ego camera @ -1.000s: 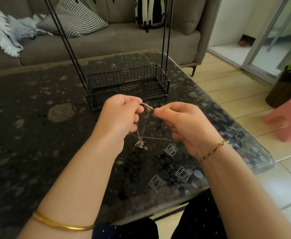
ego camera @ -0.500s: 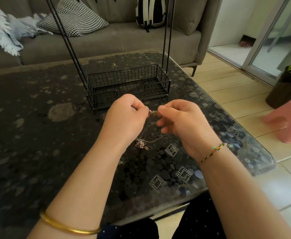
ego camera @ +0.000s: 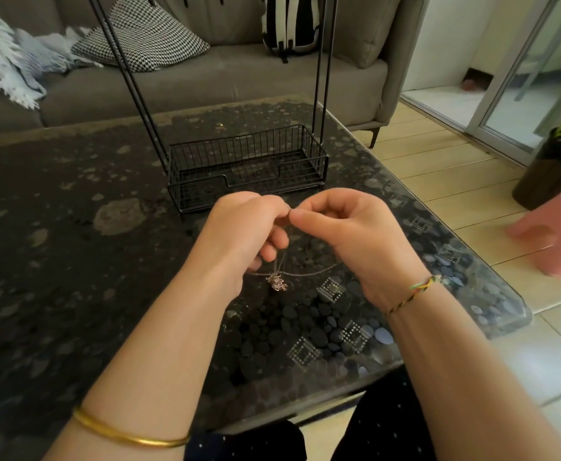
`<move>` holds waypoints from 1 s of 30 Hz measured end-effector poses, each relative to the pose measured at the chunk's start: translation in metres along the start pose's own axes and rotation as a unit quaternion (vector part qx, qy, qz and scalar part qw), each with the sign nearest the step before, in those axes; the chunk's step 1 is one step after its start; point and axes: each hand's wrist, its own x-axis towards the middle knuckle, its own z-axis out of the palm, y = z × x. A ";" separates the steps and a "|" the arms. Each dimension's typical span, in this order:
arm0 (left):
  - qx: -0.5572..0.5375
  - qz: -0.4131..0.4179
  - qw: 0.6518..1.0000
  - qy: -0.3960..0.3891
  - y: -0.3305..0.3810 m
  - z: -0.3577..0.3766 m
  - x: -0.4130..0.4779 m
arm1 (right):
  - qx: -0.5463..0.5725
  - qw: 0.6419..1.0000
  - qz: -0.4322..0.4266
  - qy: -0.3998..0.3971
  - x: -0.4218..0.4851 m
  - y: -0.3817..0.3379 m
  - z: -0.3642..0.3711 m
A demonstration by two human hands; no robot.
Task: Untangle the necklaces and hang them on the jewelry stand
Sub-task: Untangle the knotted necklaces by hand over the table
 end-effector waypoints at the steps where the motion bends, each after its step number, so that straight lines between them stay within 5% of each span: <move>1: -0.002 -0.002 1.000 -0.001 0.000 0.000 0.001 | -0.002 1.000 -0.005 0.002 0.001 0.001 0.000; 17: -0.019 0.011 0.998 -0.058 -0.005 -0.009 0.006 | -0.003 1.000 0.029 0.005 0.003 0.001 0.007; 30: 0.004 0.074 0.997 0.013 -0.006 -0.011 0.005 | 0.011 0.999 0.046 0.004 0.004 0.001 -0.004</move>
